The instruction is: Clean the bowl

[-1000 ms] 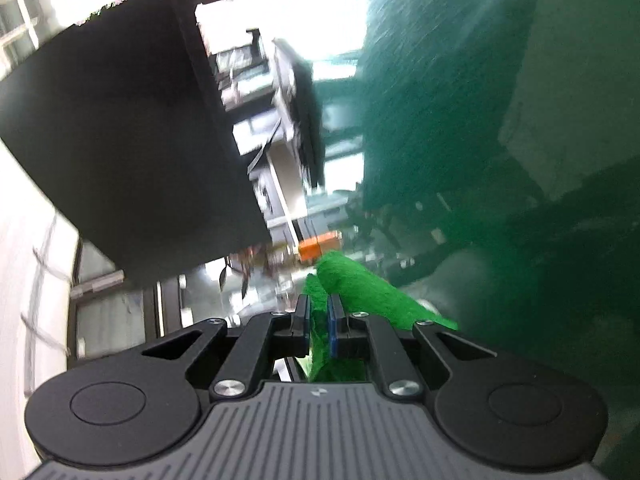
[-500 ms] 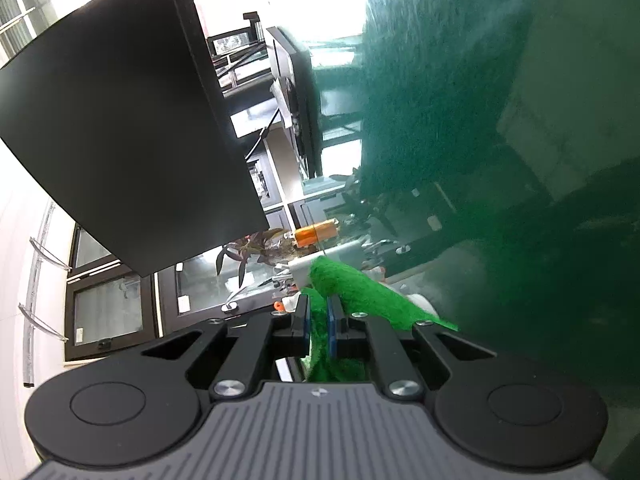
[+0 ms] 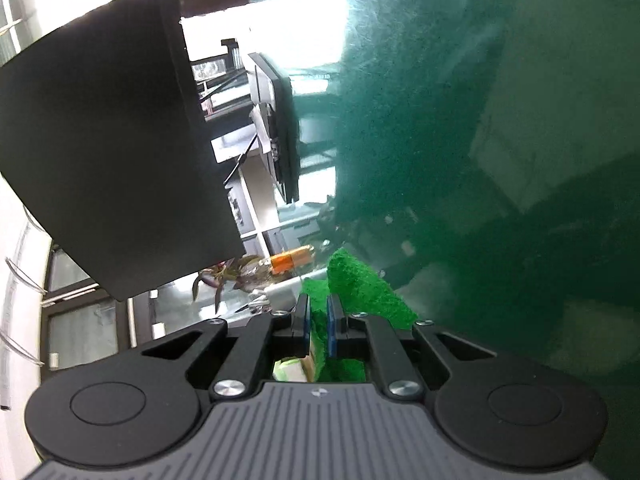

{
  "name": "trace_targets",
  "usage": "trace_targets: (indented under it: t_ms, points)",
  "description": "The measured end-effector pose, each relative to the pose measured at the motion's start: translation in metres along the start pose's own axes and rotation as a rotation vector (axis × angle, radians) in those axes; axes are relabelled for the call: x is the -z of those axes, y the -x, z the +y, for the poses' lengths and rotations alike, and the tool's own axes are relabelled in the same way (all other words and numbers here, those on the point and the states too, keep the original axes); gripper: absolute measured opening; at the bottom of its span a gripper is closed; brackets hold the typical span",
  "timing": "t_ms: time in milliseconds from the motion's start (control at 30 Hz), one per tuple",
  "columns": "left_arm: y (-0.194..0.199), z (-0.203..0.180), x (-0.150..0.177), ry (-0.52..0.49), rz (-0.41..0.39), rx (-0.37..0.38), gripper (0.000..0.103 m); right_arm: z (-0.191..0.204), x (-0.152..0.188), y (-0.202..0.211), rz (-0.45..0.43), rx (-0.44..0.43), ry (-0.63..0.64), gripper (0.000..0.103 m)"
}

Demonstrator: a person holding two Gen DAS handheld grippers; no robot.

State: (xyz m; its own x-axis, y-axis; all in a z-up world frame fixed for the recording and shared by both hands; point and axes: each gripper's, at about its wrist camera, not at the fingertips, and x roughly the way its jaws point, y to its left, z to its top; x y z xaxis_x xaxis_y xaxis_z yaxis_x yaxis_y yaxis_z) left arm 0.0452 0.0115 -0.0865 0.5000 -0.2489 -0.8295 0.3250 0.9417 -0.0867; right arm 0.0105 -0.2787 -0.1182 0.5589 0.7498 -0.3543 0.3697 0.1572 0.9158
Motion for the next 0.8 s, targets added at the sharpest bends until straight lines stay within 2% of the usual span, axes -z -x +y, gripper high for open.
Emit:
trace_targets:
  t_ms: [67, 167, 200, 233, 267, 300, 367, 400, 467, 600, 667, 700, 767, 800]
  points:
    - [0.0, 0.001, 0.001, -0.026, -0.017, 0.018, 0.073, 0.011, 0.005, 0.01, -0.09, 0.132, 0.156, 0.011]
    - [0.0, 0.003, 0.004, -0.053, -0.035, 0.039, 0.073, 0.022, 0.019, 0.011, -0.128, 0.292, 0.335, 0.012]
    - [0.0, 0.004, 0.005, -0.063, -0.039, 0.048, 0.073, 0.025, 0.026, 0.011, -0.138, 0.315, 0.389, 0.018]
    - [0.0, 0.005, 0.006, -0.071, -0.043, 0.056, 0.074, 0.03, 0.033, 0.012, -0.149, 0.334, 0.453, 0.029]
    - [0.0, 0.005, 0.006, -0.078, -0.046, 0.062, 0.074, 0.035, 0.041, 0.012, -0.161, 0.353, 0.52, 0.036]
    - [-0.001, 0.006, 0.007, -0.082, -0.049, 0.067, 0.073, 0.039, 0.047, 0.011, -0.166, 0.371, 0.573, 0.049]
    - [-0.001, 0.006, 0.008, -0.091, -0.056, 0.078, 0.073, 0.045, 0.058, 0.009, -0.16, 0.401, 0.656, 0.058]
    - [-0.001, 0.006, 0.008, -0.094, -0.059, 0.081, 0.074, 0.047, 0.062, 0.007, -0.153, 0.415, 0.69, 0.057]
    - [-0.002, 0.006, 0.008, -0.096, -0.064, 0.082, 0.075, 0.053, 0.076, -0.003, -0.129, 0.49, 0.836, 0.056]
    - [-0.003, 0.006, 0.008, -0.094, -0.071, 0.081, 0.076, 0.061, 0.096, -0.02, -0.08, 0.59, 1.068, 0.048]
    - [-0.003, 0.006, 0.008, -0.095, -0.07, 0.081, 0.076, 0.062, 0.105, -0.028, -0.068, 0.626, 1.186, 0.034]
    - [-0.003, 0.006, 0.008, -0.095, -0.07, 0.082, 0.076, 0.062, 0.107, -0.03, -0.063, 0.638, 1.226, 0.014]
    - [-0.003, 0.006, 0.008, -0.096, -0.066, 0.081, 0.076, 0.063, 0.104, -0.029, -0.051, 0.629, 1.226, 0.007]
    - [-0.003, 0.006, 0.007, -0.096, -0.064, 0.08, 0.077, 0.064, 0.096, -0.027, -0.037, 0.591, 1.153, 0.007]
